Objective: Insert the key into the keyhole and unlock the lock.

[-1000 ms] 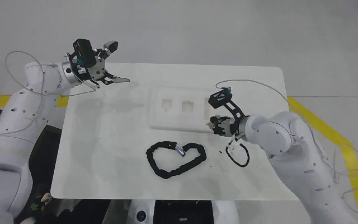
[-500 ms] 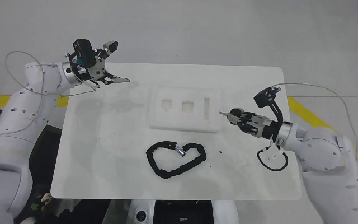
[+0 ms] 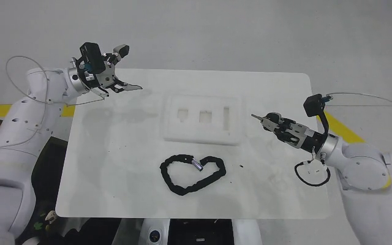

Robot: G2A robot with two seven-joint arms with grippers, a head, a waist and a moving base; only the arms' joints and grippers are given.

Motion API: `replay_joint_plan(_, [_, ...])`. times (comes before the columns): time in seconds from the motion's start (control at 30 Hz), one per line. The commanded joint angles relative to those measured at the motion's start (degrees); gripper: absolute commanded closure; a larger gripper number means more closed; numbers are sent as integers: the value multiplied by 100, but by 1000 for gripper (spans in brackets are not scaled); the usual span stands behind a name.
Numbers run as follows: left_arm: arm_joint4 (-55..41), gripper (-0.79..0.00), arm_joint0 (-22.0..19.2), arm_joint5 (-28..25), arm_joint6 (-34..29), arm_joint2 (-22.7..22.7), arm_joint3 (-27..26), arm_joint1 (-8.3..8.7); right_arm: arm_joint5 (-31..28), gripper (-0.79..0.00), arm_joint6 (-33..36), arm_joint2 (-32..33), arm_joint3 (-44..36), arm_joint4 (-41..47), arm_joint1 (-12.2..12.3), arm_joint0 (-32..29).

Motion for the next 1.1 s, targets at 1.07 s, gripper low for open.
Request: replay_joint_plan(1.07, [812,-785,541,-523,-481,2207,-2855,124,0,0,0,0,0,0,0,0])
